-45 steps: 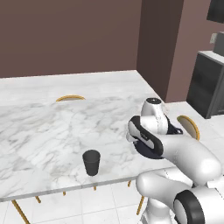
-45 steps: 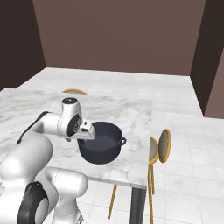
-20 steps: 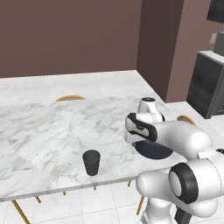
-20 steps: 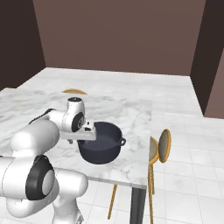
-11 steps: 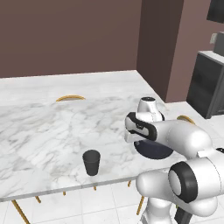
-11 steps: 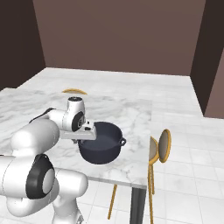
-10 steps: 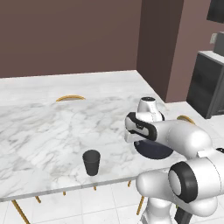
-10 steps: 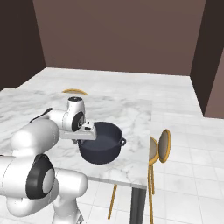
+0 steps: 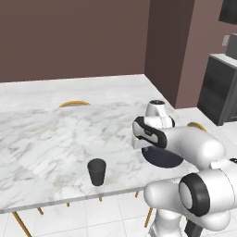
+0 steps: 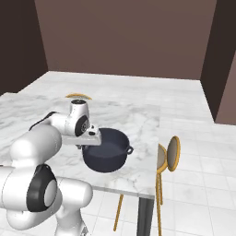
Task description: Pick the pot and glass cup and place them in the sink. Then turn on the water.
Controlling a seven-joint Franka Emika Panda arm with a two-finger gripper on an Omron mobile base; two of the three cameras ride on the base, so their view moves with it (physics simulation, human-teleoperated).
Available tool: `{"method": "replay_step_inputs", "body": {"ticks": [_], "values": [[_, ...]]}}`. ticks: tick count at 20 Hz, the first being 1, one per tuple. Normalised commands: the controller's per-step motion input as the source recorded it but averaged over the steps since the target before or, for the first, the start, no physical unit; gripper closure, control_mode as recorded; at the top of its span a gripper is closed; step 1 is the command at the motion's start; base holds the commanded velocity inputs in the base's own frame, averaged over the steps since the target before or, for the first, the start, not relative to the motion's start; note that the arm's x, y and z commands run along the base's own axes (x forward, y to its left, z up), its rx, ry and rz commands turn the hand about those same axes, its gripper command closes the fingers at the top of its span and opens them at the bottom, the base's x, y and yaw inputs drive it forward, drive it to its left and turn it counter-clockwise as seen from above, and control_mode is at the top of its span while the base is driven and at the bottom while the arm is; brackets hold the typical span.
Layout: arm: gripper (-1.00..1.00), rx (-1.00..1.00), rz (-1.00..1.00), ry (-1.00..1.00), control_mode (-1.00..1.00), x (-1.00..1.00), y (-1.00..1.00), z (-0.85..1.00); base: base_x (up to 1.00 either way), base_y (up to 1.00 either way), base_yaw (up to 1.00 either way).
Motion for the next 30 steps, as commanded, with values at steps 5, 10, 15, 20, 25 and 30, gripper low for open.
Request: {"method": "replay_step_inputs", "body": {"ticks": [5, 10, 15, 20, 25, 30], "values": [[1.00, 0.00, 0.00, 0.00, -1.00, -0.02, 0.00, 0.62, 0.00, 0.00, 0.00], [1.00, 0.00, 0.03, 0.00, -1.00, -0.12, 0.00, 0.73, 0.00, 0.00, 0.00], [1.00, 0.00, 0.11, 0.00, -1.00, -0.23, 0.00, 0.63, 0.00, 0.00, 0.00], [1.00, 0.00, 0.16, 0.00, -1.00, -0.25, 0.00, 0.60, 0.00, 0.00, 0.00], [1.00, 0.00, 0.24, 0.00, -1.00, -0.27, -0.05, 0.46, 0.00, 0.00, 0.00], [1.00, 0.00, 0.35, -0.05, -1.00, -0.40, -0.16, 0.40, 0.00, 0.00, 0.00]]}}
